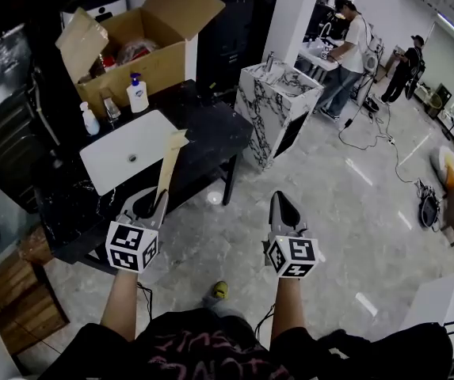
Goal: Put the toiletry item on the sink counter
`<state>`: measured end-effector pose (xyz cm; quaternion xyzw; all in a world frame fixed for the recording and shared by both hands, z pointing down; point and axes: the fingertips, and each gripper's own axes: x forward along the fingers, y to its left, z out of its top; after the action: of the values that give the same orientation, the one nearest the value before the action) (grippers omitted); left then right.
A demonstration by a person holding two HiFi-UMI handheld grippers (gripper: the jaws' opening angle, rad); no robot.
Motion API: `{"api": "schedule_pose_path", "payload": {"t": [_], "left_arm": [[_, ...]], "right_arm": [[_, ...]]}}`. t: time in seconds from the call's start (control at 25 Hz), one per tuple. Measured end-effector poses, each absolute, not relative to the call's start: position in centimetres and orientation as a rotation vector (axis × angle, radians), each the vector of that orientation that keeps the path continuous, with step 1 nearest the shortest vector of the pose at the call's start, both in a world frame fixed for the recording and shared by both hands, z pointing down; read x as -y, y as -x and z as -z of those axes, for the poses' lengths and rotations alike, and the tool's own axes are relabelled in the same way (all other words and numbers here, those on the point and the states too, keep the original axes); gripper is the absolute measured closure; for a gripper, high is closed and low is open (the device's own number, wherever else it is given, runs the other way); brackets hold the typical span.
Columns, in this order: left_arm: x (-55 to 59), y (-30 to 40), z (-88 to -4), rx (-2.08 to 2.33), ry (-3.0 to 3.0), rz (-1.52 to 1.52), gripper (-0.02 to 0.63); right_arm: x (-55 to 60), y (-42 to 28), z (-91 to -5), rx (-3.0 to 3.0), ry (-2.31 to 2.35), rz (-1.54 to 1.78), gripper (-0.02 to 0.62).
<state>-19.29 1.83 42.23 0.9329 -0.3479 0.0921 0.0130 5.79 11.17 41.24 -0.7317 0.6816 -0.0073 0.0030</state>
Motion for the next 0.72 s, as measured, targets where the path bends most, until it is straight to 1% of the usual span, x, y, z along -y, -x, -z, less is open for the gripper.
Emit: {"api": "schedule_pose_path", "payload": {"t": [0.72], "left_arm": [[9.6, 10.3, -42.3, 1.241, -2.814, -0.347, 0.554]], "right_arm": [[2.1, -15.7, -42.1, -2.238, 2.183, 0.087, 0.589]]}}
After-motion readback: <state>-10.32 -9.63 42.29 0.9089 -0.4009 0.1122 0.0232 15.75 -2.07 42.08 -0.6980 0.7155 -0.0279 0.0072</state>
